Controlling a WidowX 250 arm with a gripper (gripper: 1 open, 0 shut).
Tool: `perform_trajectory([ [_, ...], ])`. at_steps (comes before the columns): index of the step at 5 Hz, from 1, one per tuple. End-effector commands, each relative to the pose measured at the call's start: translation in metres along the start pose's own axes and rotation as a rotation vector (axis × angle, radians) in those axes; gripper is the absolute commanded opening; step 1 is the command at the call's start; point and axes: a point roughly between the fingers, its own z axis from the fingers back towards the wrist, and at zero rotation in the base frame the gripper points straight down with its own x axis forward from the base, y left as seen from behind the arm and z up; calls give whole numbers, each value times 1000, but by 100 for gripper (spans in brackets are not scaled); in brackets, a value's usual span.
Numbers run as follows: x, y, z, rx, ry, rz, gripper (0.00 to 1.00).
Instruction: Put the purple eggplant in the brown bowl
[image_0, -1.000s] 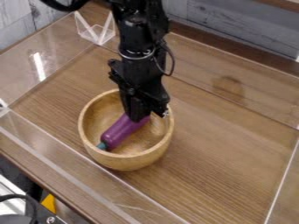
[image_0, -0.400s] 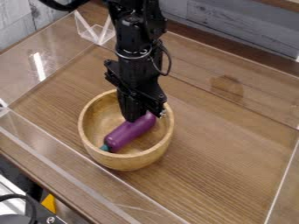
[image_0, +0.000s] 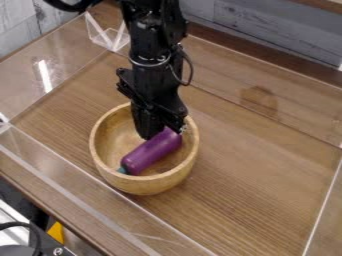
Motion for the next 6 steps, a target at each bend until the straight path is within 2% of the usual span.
perform_trajectory([
  [1,4,7,13,22,-51,21,0],
  [6,-3,15,11,36,-32,59,0],
])
